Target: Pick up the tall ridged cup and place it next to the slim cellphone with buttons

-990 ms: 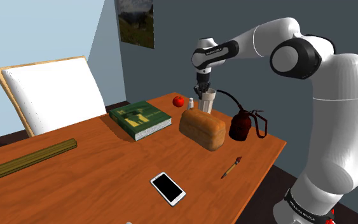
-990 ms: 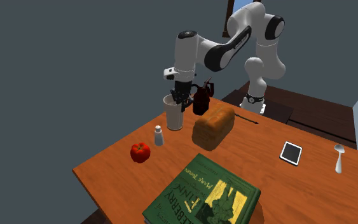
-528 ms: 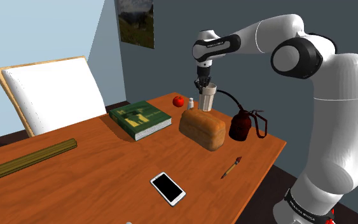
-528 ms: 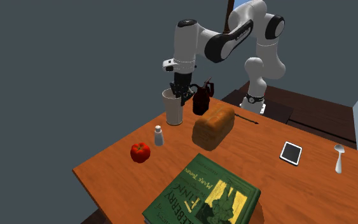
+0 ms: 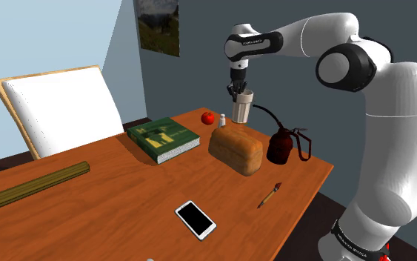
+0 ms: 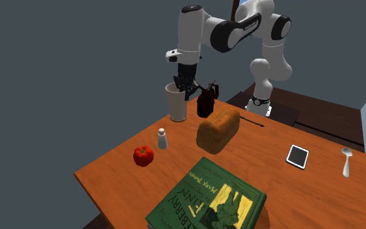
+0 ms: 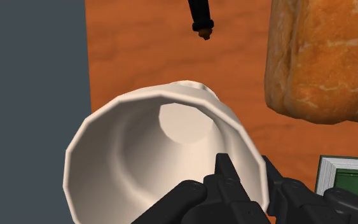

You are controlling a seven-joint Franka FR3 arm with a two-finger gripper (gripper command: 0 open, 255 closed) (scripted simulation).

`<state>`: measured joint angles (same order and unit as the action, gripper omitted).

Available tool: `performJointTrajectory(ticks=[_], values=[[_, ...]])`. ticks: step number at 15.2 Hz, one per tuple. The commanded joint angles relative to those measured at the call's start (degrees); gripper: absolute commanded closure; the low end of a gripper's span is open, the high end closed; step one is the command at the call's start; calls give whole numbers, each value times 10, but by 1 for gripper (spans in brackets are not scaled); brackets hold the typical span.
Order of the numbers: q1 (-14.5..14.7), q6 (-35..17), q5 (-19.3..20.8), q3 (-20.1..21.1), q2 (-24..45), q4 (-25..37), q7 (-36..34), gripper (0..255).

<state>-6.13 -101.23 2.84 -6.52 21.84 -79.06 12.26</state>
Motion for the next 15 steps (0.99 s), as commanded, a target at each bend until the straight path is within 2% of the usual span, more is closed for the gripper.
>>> performJointTrajectory(ticks=[1,15], values=[[0,16,0,0,-1,15,1,255],[-5,141,-4,-1,29,171,11,255]])
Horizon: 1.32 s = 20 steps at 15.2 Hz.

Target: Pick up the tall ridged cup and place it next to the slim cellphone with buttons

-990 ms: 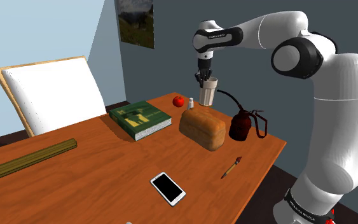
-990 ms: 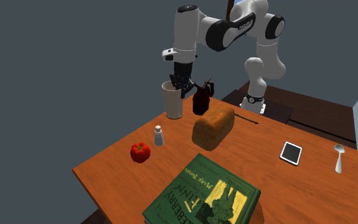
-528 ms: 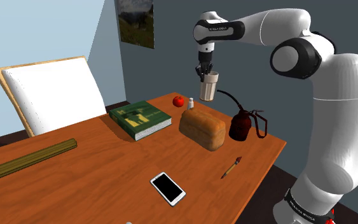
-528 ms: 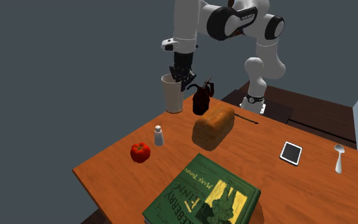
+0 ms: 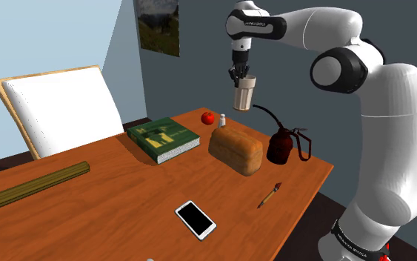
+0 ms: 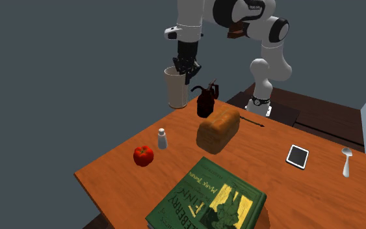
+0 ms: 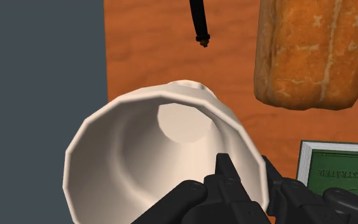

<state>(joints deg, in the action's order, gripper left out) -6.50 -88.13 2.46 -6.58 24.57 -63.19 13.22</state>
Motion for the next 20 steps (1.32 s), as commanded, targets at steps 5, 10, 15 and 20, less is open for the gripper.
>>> performJointTrajectory(ticks=[5,10,15,20], values=[[-5,66,-3,-1,30,97,6,255],[1,83,-1,0,13,96,1,255],[38,15,17,9,-140,-128,-41,255],[64,-12,28,28,-252,-270,-86,255]])
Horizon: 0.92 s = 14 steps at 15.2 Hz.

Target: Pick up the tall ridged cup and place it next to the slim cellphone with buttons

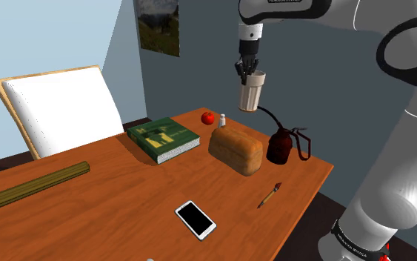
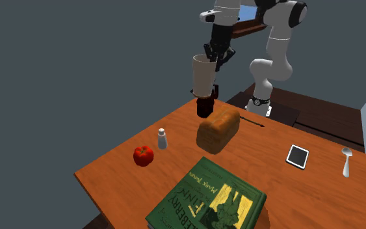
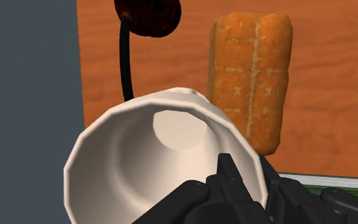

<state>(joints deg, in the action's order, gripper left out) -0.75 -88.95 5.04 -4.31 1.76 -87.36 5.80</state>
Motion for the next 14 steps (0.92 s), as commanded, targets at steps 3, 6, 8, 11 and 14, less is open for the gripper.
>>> performJointTrajectory(ticks=[3,6,8,11,14], values=[[19,-10,4,20,-83,-96,-40,255],[31,-11,3,36,-138,-154,-68,255],[38,-9,0,48,-172,-188,-87,255],[50,-3,-8,67,-221,-234,-116,255],[62,6,-19,87,-266,-272,-145,255]])
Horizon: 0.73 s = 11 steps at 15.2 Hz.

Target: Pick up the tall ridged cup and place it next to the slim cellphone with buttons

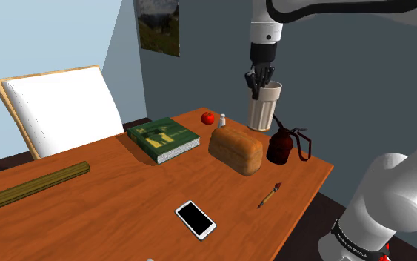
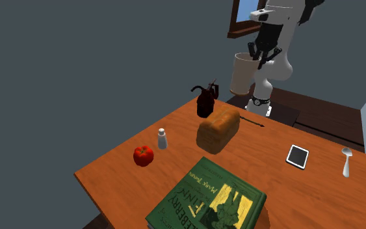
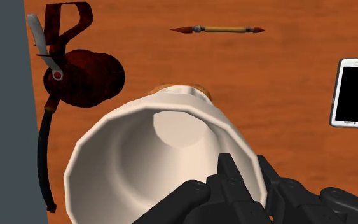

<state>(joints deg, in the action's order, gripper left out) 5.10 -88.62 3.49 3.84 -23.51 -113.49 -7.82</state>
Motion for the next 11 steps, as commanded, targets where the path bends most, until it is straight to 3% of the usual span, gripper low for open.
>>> performJointTrajectory(ticks=[1,11], values=[[7,6,-7,13,-28,-23,-18,255],[52,52,-70,93,-149,-100,-123,255]])
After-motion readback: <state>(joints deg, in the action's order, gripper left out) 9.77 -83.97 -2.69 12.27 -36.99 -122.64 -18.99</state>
